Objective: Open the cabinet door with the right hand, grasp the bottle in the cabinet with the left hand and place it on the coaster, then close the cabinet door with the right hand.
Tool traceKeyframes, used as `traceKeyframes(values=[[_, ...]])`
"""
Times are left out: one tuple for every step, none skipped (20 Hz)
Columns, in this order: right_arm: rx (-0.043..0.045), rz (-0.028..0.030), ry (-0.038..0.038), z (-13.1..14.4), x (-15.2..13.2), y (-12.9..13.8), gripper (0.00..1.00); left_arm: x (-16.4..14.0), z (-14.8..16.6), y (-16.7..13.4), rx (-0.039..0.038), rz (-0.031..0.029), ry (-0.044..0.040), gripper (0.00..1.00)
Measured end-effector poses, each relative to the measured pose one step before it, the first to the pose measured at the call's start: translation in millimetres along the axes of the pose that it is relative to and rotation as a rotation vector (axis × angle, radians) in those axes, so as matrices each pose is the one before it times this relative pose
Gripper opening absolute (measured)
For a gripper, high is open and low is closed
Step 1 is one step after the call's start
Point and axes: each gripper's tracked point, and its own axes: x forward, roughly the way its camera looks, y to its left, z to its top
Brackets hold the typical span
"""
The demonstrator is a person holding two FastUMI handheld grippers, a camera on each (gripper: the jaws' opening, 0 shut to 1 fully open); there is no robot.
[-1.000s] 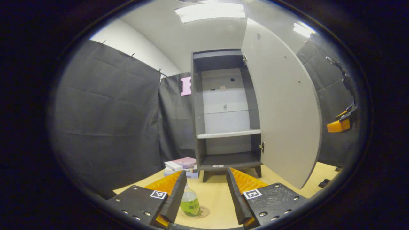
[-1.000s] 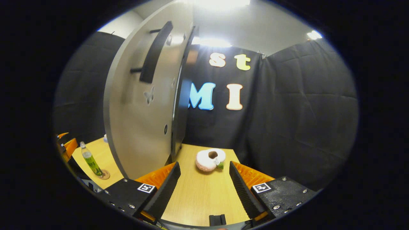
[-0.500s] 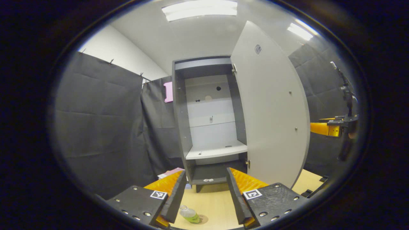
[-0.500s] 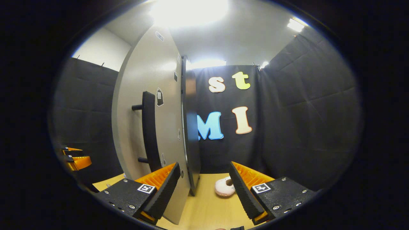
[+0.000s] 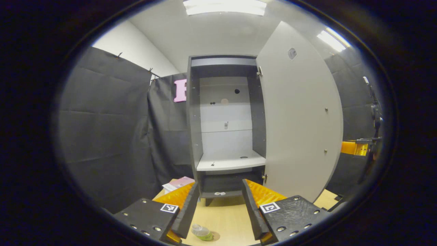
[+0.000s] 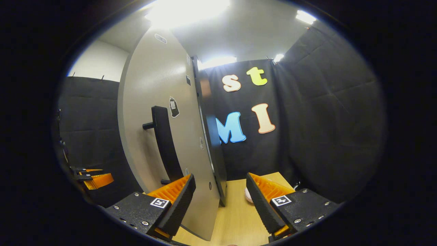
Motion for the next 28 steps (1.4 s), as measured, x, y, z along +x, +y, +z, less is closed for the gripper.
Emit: traceKeyframes(values=[[-0.00427, -0.00754, 0.01143, -4.31, 1.65, 7.43, 0.93, 9.57, 0.22, 5.26, 0.00130, -0.00847, 0.00009, 0.72], [0.00497, 0.00061, 0.01791, -3.98, 1.54, 10.04, 0.94, 8.29, 2.21, 4.74, -0.00264, -0.01009, -0.00618, 0.71], [0.00897, 0.00910, 0.01347, -3.10, 3.71, 14.32, 0.94, 8.08, 1.99, 5.04, -0.00545, -0.01275, -0.00910, 0.71], [0.00750, 0.00664, 0.00500, 0.42, 6.21, 12.42, 0.94, 8.50, 0.78, 4.66, -0.00378, -0.01671, -0.00661, 0.72], [-0.00198, 0.00093, -0.00352, 1.21, 3.70, 11.46, 0.94, 8.04, -0.40, 7.90, 0.00248, -0.00916, -0.00076, 0.72], [-0.00799, -0.00302, -0.00731, 0.60, 5.08, 11.13, 0.94, 6.30, 0.38, 8.00, 0.00187, -0.01177, -0.00197, 0.71], [-0.01224, -0.00094, -0.00820, -1.36, 4.91, 12.51, 0.94, 6.79, -0.37, 7.56, 0.00000, -0.01409, -0.00035, 0.72], [-0.00807, -0.00058, -0.00668, -1.14, 4.93, 12.99, 0.94, 5.32, -0.02, 8.46, -0.00079, -0.01344, -0.00090, 0.72], [-0.00042, 0.00103, -0.00235, -3.71, 5.30, 13.09, 0.94, 4.59, -1.67, 9.01, -0.00084, -0.01308, 0.00155, 0.72], [0.00238, 0.00492, -0.00230, -2.87, 5.06, 12.13, 0.94, 5.99, -2.71, 9.53, -0.00122, -0.01099, 0.00049, 0.72], [0.00007, 0.00269, -0.00334, -1.41, 4.45, 10.85, 0.94, 3.48, -2.39, 8.65, -0.00142, -0.01078, 0.00171, 0.72], [-0.00163, -0.00450, -0.00128, -0.95, 4.75, 8.98, 0.89, 2.03, -2.36, 8.40, -0.00239, -0.00740, 0.00362, 0.72], [-0.00245, -0.00380, -0.00355, -1.12, 4.13, 9.06, 0.94, 2.93, -3.66, 9.01, -0.00280, -0.00257, 0.00363, 0.72], [-0.00423, 0.00078, -0.00357, -1.23, 4.69, 10.92, 0.94, 1.82, -2.15, 8.02, -0.00108, -0.00084, 0.00326, 0.71], [0.00058, 0.00634, -0.00221, -2.81, 5.44, 11.00, 0.94, 2.64, -2.07, 8.54, -0.00154, 0.00519, -0.00148, 0.71], [0.01155, 0.00803, 0.00284, -2.56, 7.85, 10.68, 0.89, 0.84, 0.62, 6.03, -0.00636, 0.00015, -0.00255, 0.71], [0.00850, 0.00886, 0.00426, -3.65, 9.29, 9.35, 0.89, 0.96, -1.91, 4.89, -0.00814, 0.00458, -0.00076, 0.71], [-0.00084, -0.00169, 0.00304, -0.91, 8.38, 5.60, 0.94, 0.28, -1.13, 5.79, -0.00859, 0.00735, 0.00073, 0.71], [-0.00122, -0.00141, -0.00365, 1.83, 6.59, 3.46, 0.94, 2.81, -1.49, 4.20, -0.00473, 0.00573, 0.00470, 0.71], [-0.00384, -0.00141, -0.00480, 1.61, 6.44, 2.08, 0.94, 1.35, -2.39, 4.23, -0.00006, 0.01290, 0.01052, 0.71], [-0.00781, -0.00331, -0.00405, 1.54, 4.77, 0.92, 0.94, 3.50, -2.49, 1.69, -0.00028, 0.01071, 0.00475, 0.72], [-0.01381, -0.01077, 0.00092, -0.29, 4.42, -2.13, 0.94, 2.65, -1.08, 0.69, 0.00319, 0.01051, 0.00446, 0.71], [-0.01775, -0.00856, 0.00850, -3.29, 4.16, -2.22, 0.94, 1.04, 0.69, 0.22, 0.00659, 0.01146, -0.00166, 0.71], [-0.02028, -0.00899, 0.01366, -5.14, 5.36, -2.62, 0.89, 0.78, 4.32, -2.17, -0.00092, 0.00262, -0.01591, 0.72], [-0.02503, -0.02473, 0.01946, -5.88, 3.25, -6.71, 0.94, 1.50, 4.11, -4.07, -0.01011, 0.00101, -0.01254, 0.71], [-0.01508, -0.02285, 0.01646, -3.86, 3.37, -7.56, 0.95, 1.67, 5.16, -3.61, -0.00469, 0.00487, -0.00609, 0.70], [-0.00077, -0.00912, 0.00673, -2.40, 3.28, -2.85, 0.95, 2.34, 5.02, -2.58, 0.00611, 0.00872, -0.00955, 0.71], [0.00445, -0.00243, -0.00345, 0.26, 3.82, -2.49, 0.95, 1.96, 6.31, -2.77, 0.01137, 0.00786, -0.01089, 0.72]])
